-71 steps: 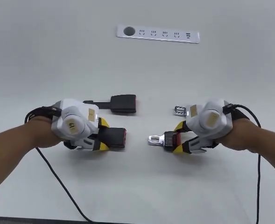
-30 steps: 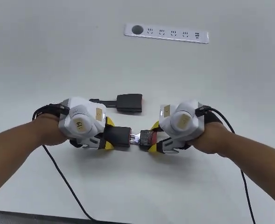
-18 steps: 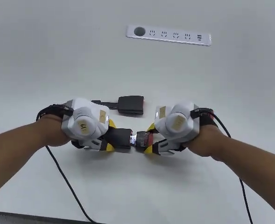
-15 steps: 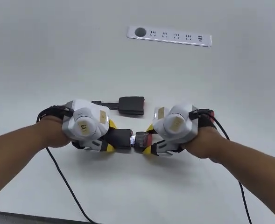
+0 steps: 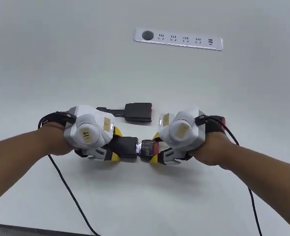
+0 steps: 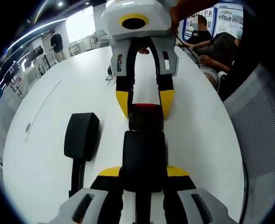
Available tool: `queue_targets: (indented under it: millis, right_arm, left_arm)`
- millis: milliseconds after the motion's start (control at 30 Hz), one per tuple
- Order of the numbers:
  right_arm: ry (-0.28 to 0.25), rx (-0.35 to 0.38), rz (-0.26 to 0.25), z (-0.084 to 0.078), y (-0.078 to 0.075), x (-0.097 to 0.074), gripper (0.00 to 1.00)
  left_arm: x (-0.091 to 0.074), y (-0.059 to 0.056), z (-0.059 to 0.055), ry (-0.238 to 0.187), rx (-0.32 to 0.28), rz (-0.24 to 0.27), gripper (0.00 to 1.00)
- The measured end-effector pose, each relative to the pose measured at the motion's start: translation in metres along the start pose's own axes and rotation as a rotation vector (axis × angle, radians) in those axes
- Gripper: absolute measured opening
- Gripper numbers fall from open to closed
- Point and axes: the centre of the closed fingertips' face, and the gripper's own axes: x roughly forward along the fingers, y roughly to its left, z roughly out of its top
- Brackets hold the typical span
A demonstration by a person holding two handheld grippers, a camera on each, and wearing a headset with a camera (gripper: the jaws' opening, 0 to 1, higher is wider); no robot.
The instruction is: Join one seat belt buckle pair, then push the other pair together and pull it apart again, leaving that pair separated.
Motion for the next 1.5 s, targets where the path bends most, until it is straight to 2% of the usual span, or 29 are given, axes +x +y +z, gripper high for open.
queue_targets:
  millis: [333, 767, 1033, 1500]
  right_arm:
    - [-0.034, -0.018, -0.011, -0.0011, 0.0012, -0.0016, 0.32]
    - [-0.122, -0.057, -0.044, -0.0015, 0.0015, -0.0050, 0.32]
    - [-0.172, -0.054, -0.066, 0.0003, 0.0006, -0.0063, 0.31]
    - [-0.202, -0.044, -0.064, 0.0006, -0.0006, -0.0072, 0.31]
  left_arm:
    - [-0.0007, -0.0004, 0.0010, -0.023, 0.000, -0.001, 0.34]
    - [-0.0018, -0.0002, 0.0014, -0.045, 0.014, -0.006, 0.33]
    - [-0.0027, 0.0001, 0.0005, -0.070, 0.012, -0.010, 0.33]
    - [-0.0037, -0.0009, 0.0004, -0.086, 0.018, -0.023, 0.32]
